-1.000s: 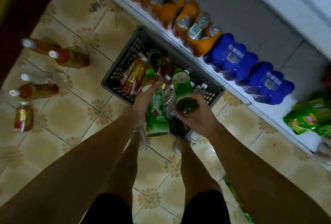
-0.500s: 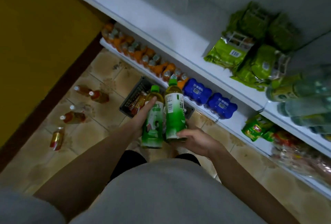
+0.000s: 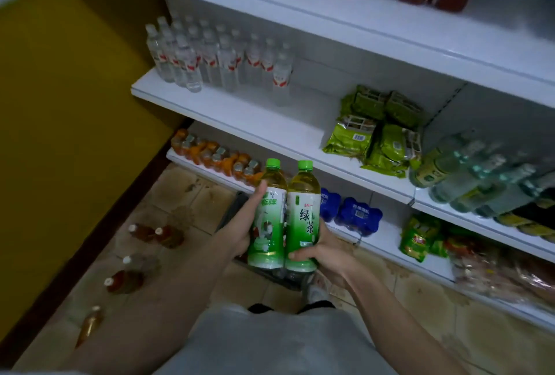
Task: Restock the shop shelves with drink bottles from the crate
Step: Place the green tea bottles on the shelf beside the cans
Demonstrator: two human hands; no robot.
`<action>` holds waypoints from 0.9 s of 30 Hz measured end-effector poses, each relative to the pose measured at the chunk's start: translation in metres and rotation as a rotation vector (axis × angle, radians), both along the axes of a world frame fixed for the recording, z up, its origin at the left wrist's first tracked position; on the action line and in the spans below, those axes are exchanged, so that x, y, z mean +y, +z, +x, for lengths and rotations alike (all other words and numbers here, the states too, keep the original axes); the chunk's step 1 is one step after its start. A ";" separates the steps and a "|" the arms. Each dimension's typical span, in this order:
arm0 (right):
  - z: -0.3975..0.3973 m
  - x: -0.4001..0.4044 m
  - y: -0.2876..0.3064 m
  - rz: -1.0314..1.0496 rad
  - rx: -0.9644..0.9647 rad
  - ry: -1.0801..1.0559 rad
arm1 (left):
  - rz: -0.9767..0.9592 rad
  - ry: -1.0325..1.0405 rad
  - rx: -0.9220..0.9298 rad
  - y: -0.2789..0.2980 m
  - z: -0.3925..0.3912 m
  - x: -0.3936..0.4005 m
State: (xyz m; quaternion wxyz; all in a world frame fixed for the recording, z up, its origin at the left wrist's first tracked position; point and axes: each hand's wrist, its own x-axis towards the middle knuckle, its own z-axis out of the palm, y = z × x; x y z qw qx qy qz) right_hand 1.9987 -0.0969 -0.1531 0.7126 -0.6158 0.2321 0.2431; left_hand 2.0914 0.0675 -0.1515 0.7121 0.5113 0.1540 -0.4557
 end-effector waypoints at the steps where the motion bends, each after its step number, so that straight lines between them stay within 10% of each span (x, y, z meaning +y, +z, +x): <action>1: -0.004 0.008 0.002 -0.033 -0.012 -0.042 | 0.005 -0.018 -0.009 0.003 -0.002 0.001; 27: -0.088 -0.073 0.047 0.057 -0.167 -0.685 | -0.063 -0.135 -0.010 0.065 -0.054 -0.120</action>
